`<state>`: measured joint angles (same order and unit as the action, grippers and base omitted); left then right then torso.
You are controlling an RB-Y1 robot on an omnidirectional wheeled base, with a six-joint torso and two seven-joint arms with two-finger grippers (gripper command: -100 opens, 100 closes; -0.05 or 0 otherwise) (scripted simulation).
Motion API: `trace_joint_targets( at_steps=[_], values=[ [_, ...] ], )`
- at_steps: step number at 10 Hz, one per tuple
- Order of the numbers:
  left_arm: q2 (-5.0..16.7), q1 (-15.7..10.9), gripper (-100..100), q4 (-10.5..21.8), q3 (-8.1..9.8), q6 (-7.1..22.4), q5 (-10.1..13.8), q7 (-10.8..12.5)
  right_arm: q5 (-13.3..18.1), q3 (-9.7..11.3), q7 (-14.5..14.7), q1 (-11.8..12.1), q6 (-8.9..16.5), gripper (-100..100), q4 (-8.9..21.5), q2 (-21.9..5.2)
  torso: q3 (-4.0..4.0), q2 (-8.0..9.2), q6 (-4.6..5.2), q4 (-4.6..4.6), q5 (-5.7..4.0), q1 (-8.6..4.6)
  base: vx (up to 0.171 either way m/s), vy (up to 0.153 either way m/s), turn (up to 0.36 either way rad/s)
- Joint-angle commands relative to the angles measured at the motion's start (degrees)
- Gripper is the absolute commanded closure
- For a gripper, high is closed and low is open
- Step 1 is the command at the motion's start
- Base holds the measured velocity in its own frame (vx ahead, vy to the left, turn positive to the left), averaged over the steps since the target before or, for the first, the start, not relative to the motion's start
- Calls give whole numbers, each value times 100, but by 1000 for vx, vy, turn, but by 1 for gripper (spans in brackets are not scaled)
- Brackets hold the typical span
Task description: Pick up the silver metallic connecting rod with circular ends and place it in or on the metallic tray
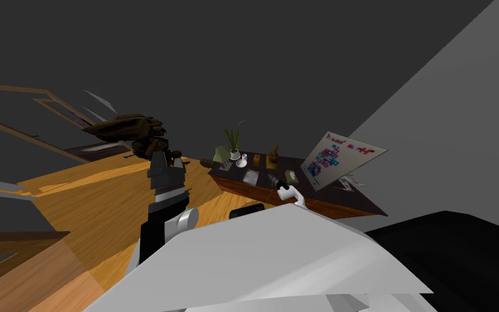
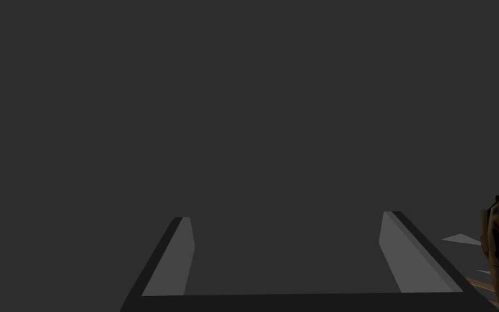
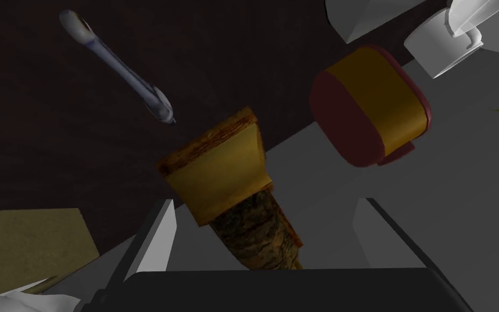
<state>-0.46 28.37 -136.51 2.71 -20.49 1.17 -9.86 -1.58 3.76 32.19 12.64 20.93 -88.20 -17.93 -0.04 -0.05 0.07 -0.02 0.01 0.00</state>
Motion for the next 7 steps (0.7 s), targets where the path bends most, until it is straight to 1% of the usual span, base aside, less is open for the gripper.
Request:
trace_joint_targets(
  at_steps=[1, 2, 3, 4, 6, 7],
  values=[
    [0, 0, 0, 0, 0, 0, 0, 0, 28, 36, 125, -110, 274, -100, 269, -89, 0, 0, 0, 0, 0, 0, 11, -10, 157],
    [0, 0, 0, 0, 0, 0, 0, 0, 53, 68, 230, -189, 420, -100, 436, -163, 0, 0, -2, 0, 0, 1, 19, -16, 265],
    [0, -1, 0, 0, 0, 0, 0, 0, 53, 68, 230, -189, 485, -100, 497, -163, -2, -3, -3, 0, 0, -2, 18, -18, 79],
    [0, 0, 0, 0, 0, 0, 0, 0, 77, 99, 330, -266, 687, -100, 716, -237, -2, -3, 2, -1, 0, -3, 15, -10, 103],
    [0, 0, 0, 0, 0, 0, 0, 0, 121, 160, 518, -410, 1014, -100, 1117, -375, -2, -4, -2, -1, 0, 0, 20, -10, 222],
    [0, 0, 0, 0, 0, 0, 0, 0, 121, 160, 518, -410, 1063, -100, 1117, -375, -2, -4, 0, -1, 0, -1, 16, -14, 66]
  ],
)
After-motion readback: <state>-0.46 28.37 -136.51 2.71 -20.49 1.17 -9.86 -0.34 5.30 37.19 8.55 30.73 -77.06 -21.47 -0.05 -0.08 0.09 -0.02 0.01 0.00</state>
